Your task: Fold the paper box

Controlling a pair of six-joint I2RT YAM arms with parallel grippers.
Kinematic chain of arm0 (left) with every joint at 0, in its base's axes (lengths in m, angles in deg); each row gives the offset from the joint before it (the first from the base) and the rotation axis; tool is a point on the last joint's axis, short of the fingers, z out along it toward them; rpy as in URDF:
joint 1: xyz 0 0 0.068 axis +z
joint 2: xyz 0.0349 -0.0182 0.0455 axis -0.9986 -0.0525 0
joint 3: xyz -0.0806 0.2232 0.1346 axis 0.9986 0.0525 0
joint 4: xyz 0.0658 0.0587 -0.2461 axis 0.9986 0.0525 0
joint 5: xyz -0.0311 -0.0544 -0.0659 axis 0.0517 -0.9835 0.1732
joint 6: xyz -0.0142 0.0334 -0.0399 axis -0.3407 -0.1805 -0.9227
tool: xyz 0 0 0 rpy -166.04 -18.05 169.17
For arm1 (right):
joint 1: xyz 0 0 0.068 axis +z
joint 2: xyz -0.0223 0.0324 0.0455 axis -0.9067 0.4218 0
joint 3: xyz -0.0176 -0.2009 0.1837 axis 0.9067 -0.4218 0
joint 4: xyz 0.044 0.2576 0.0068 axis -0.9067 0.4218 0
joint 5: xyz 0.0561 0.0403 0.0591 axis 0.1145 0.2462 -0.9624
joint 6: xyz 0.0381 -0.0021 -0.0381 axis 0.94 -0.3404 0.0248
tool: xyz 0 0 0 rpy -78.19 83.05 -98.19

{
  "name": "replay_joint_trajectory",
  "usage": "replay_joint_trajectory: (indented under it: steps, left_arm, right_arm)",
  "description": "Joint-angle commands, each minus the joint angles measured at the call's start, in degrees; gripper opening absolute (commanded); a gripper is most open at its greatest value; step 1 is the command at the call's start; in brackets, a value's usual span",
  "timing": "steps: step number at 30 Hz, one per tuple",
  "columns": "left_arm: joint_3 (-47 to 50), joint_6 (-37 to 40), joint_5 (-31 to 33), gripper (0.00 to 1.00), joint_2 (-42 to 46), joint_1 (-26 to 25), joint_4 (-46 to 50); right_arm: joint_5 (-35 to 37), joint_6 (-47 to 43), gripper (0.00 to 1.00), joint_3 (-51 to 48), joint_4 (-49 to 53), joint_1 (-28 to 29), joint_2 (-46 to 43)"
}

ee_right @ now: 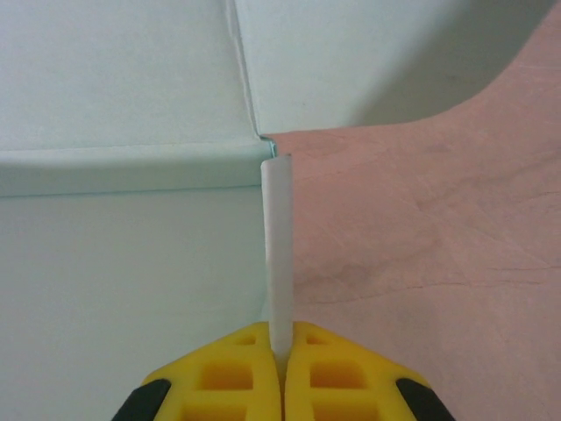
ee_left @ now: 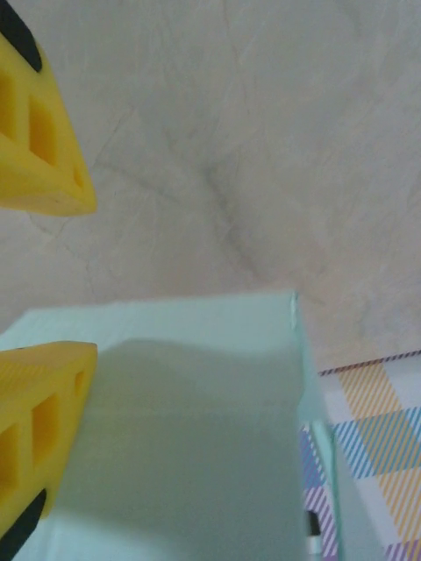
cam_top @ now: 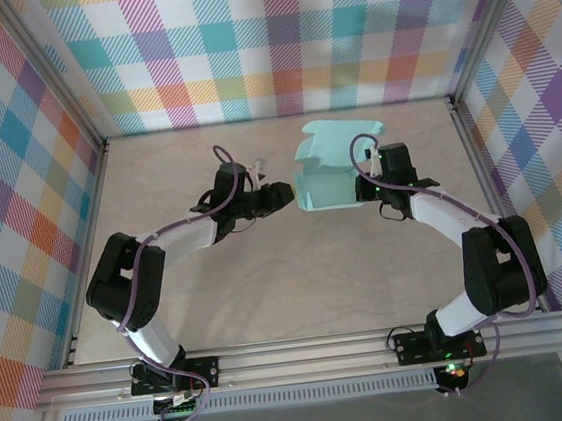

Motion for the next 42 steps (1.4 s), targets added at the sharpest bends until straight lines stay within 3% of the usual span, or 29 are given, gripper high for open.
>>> replay_joint_trajectory:
  steps: [1, 20, 26, 32, 42]
  left_arm:
    - [-1.4, -2.5, -1.1, 0.41, -0.4, -1.1, -0.7]
    - [-6.0, -5.0, -3.1, 0.41, -7.0, -3.3, -3.1]
    - [-6.9, -5.5, -3.1, 0.27, -8.0, -3.9, -2.5]
    - [-7.4, -5.5, -2.3, 0.28, -8.8, -4.0, -0.8]
    - [-7.5, -6.3, -1.0, 0.27, -10.7, -4.1, 0.5]
  right_arm:
    - [4.3, -1.5, 0.0, 2.1, 2.0, 0.7, 1.0]
    - [6.1, -1.0, 0.0, 4.2, 5.7, 2.9, 3.1]
    - [8.5, -1.1, 0.0, 5.0, 7.0, 4.1, 4.8]
    - [10.2, -1.1, 0.0, 6.5, 8.5, 5.3, 6.1]
    - [6.8, 0.4, 0.0, 6.3, 7.5, 5.3, 5.4]
